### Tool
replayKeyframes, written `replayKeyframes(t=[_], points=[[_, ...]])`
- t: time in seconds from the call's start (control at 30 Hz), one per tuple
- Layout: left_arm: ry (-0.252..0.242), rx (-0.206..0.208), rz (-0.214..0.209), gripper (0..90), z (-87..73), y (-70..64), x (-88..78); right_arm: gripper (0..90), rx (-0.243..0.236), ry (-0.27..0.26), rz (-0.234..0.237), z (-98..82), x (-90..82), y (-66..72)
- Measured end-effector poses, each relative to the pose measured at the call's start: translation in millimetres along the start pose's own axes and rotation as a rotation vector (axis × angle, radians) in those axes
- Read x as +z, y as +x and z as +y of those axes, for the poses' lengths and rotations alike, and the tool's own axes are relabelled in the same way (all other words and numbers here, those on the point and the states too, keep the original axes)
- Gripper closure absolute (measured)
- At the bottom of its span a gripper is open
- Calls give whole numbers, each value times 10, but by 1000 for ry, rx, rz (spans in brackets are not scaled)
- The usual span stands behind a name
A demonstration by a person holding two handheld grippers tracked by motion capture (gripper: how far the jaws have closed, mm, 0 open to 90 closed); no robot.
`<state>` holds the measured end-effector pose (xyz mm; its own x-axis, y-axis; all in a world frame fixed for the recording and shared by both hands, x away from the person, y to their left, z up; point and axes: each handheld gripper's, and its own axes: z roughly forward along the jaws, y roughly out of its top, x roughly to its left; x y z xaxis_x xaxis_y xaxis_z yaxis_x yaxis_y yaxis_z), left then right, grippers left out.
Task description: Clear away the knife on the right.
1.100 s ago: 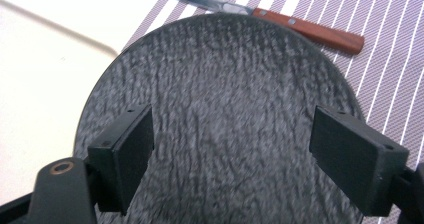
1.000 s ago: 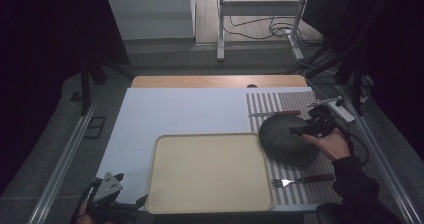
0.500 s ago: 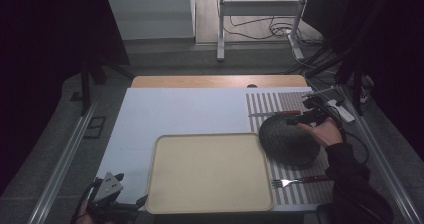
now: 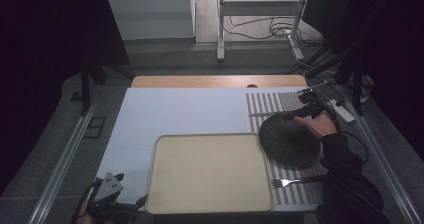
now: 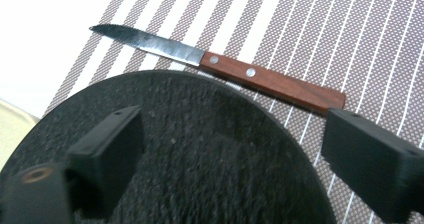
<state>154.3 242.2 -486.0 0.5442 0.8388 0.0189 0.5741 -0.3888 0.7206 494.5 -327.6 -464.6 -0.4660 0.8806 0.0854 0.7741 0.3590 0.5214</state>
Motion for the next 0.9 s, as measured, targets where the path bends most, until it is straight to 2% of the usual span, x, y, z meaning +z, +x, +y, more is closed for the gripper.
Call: replayKeyframes(t=[0.1,0.13,0.17,0.2,0.27,0.3,0.33,0.4,0.43,0.47,0.5,0.53,0.57,0.6,0.7,0.9], points=[[0,0,0,6,0,0,0,258,-3,-6,-23,39,22,-47],[0,0,0,7,0,0,0,327,-14,-13,-40,65,31,-82],[1,1,0,7,0,0,0,327,-14,-13,-40,65,31,-82],[1,1,0,7,1,-1,1,383,-30,-17,-65,89,41,-110],[2,2,1,7,1,-3,2,467,-43,-17,-79,110,57,-136],[2,2,1,7,2,-3,2,467,-43,-17,-79,110,57,-136],[3,2,2,7,2,-3,3,506,-50,-18,-82,119,69,-150],[3,3,2,7,2,-4,3,649,-55,-17,-93,143,107,-193],[3,3,2,7,2,-4,3,649,-55,-17,-93,143,107,-193],[3,3,2,8,2,-6,4,728,-38,-9,-129,159,137,-232],[3,3,2,8,2,-6,4,728,-38,-9,-129,159,137,-232],[6,6,5,9,4,-8,6,825,-27,-19,-128,171,159,-277],[6,6,5,9,4,-8,6,825,-27,-19,-128,171,159,-277],[7,8,7,9,5,-11,9,892,-17,-23,-137,188,183,-323],[11,11,9,10,8,-16,14,900,-8,-28,-145,209,210,-366],[15,11,11,12,10,-16,16,900,14,12,-157,233,383,-495]])
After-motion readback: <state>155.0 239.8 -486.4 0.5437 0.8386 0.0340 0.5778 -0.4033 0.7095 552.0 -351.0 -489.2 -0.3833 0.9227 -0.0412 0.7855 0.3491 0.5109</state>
